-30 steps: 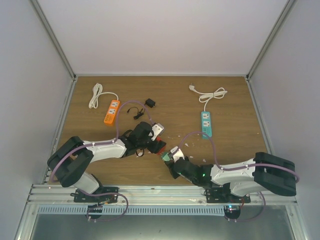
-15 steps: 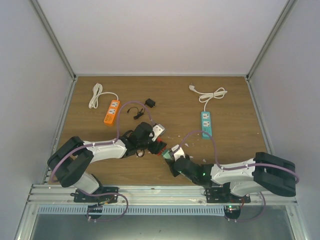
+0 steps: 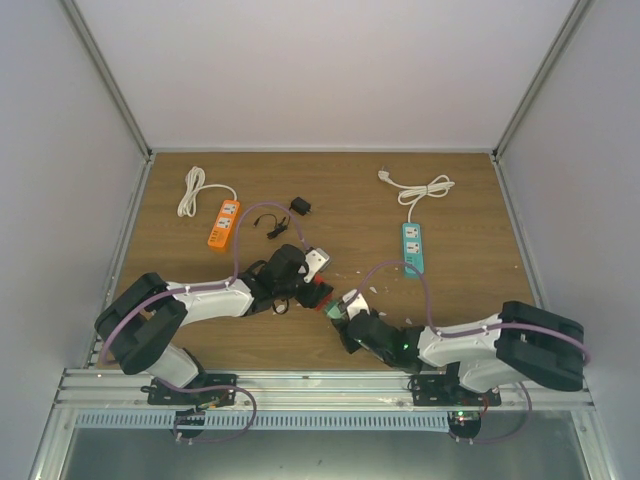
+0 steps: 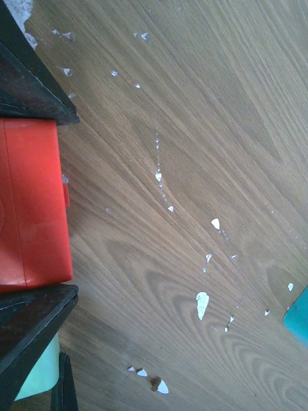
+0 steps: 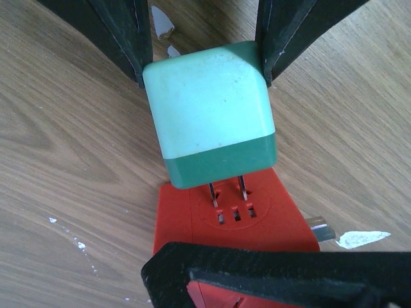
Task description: Insert the plug
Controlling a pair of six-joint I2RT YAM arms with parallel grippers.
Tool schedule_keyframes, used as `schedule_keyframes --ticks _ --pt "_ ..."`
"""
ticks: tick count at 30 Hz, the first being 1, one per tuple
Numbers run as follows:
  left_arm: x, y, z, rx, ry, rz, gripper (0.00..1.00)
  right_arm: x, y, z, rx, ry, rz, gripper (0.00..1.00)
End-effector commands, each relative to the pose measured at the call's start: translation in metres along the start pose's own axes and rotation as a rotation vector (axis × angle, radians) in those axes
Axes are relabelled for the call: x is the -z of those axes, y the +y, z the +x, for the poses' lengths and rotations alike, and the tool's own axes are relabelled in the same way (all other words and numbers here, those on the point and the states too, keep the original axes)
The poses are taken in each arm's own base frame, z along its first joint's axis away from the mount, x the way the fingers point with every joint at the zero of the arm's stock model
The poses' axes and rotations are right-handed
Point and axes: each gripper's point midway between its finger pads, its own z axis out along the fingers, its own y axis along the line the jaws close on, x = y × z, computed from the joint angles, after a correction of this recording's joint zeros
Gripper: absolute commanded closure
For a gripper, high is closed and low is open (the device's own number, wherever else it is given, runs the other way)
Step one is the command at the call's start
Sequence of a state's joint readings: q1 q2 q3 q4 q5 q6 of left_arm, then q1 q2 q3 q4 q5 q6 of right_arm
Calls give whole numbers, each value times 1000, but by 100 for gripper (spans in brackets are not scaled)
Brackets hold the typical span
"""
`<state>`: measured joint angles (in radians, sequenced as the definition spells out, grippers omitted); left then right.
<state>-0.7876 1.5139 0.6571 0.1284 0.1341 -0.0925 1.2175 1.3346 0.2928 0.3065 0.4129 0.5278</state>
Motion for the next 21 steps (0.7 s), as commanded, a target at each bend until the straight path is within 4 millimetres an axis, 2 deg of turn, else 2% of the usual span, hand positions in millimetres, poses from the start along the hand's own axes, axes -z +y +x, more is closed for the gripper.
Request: schedule_keyframes --ticks 1,7,14,21 --pt "-4 -10 -8 -22 -33 39 52 8 5 -26 -38 -101 -35 96" --pt "-4 -10 -8 -21 -33 40 52 12 11 -32 -33 -127 -81 96" --pt "-3 -11 -8 -20 -33 48 52 2 16 -30 -7 -102 -71 96" --pt "-5 -11 -6 -20 -26 50 52 1 5 -26 -37 -99 -51 96"
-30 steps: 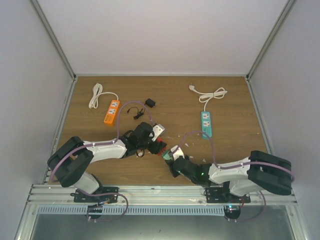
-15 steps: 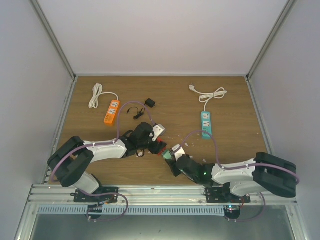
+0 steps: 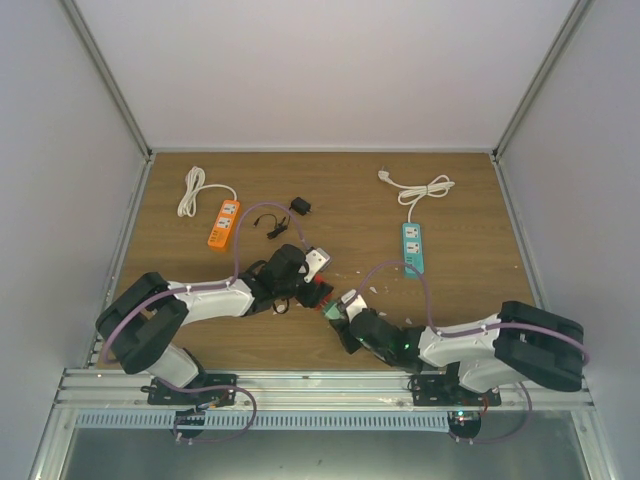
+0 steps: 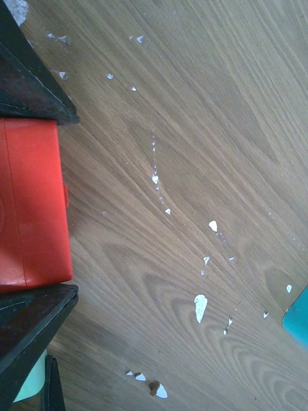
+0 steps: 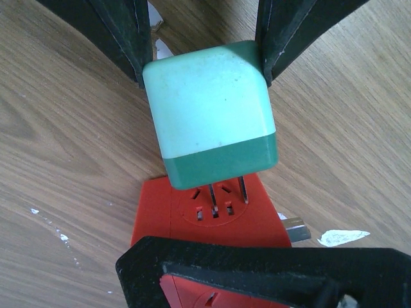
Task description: Insert the plug
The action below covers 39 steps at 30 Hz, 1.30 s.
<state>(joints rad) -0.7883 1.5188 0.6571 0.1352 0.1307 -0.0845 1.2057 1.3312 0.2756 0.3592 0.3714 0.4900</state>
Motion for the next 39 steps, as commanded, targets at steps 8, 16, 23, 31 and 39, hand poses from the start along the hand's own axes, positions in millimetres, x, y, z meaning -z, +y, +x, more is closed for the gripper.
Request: schedule_keyframes --ticks 8,16,23,31,39 --pt "-4 -12 -6 -11 -23 56 52 7 -5 -32 -73 -121 -20 96" --pt "-4 -13 -6 -11 -22 61 52 2 -8 -28 -72 -106 -9 96" --pt "-7 -9 -5 -5 -14 41 52 4 -22 -22 -109 -104 34 97" --pt "-7 -9 -5 0 -11 38 52 3 -34 -18 -142 -97 69 97" --pt "-9 -5 -4 9 -4 24 51 3 -24 -23 -119 -113 10 97"
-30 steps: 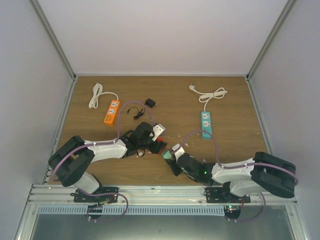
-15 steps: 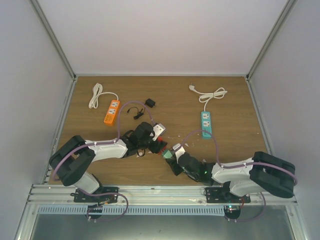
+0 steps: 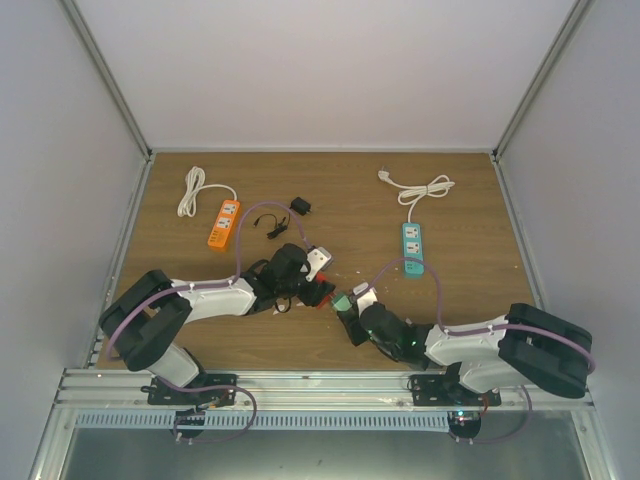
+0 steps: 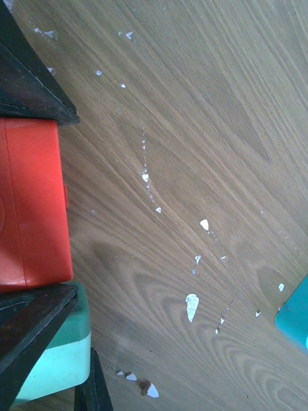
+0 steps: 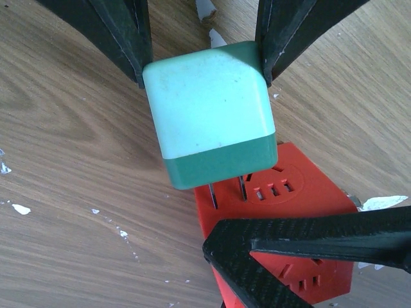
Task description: Insert the plug
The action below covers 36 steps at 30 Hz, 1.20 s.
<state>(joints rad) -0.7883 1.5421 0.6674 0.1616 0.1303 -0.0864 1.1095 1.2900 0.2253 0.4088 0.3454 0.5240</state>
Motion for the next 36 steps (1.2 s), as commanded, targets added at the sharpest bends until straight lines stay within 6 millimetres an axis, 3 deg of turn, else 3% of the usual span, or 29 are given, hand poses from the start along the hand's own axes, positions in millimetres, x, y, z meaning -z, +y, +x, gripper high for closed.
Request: schedule_keyframes --ticks 1,8,14,20,30,36 --pt "-5 -5 0 13 10 20 51 2 10 -18 -12 -80 -55 97" --pt "-4 -1 -1 26 9 12 50 6 35 -19 53 -96 -155 97" --pt "-4 0 -1 28 9 14 50 -2 41 -14 84 -64 -153 97" --pt "-4 -1 0 28 10 18 50 -5 34 -12 75 -56 -111 97" --pt "-4 0 0 29 11 9 50 12 10 -17 13 -125 -40 99" --pt "-1 2 -1 35 1 0 50 3 8 -6 34 -98 -22 99"
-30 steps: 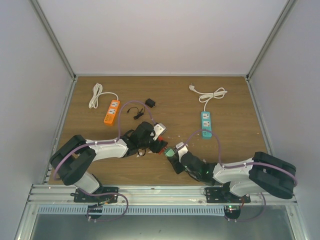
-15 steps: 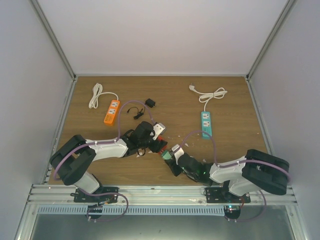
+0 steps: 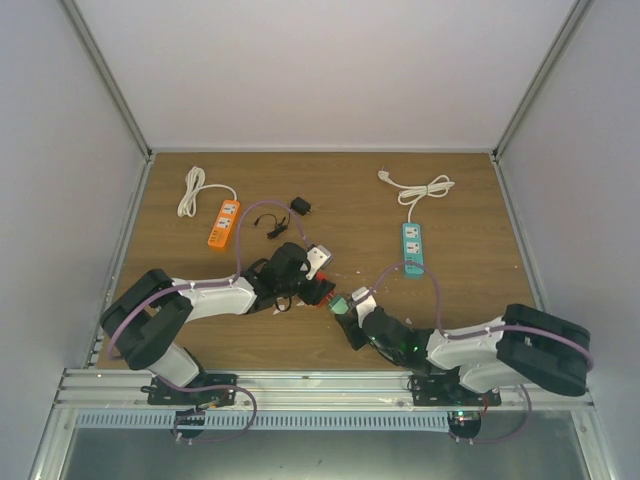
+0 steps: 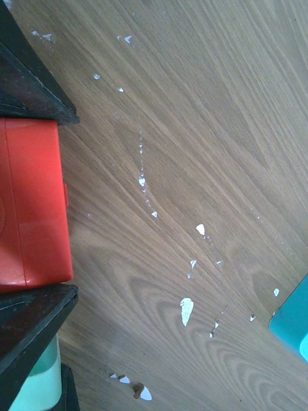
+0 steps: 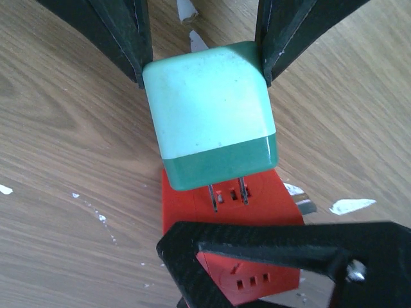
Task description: Insert the plug
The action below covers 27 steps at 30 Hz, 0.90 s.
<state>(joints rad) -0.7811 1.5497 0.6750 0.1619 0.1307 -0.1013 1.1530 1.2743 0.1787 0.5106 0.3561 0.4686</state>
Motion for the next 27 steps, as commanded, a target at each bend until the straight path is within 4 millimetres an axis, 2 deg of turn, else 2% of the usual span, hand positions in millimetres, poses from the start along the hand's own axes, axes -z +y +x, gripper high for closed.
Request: schedule_keyframes --ticks 1,5,13,27 --pt "1 0 0 16 1 3 50 -5 -5 -1 -18 -33 35 99" --pt "1 2 0 20 1 3 51 -7 -5 3 -19 -32 30 100" --pt "-3 2 3 19 11 4 51 -4 4 -4 2 -60 -15 99" --pt "-1 -1 1 18 5 21 51 -15 12 0 40 -18 -15 100"
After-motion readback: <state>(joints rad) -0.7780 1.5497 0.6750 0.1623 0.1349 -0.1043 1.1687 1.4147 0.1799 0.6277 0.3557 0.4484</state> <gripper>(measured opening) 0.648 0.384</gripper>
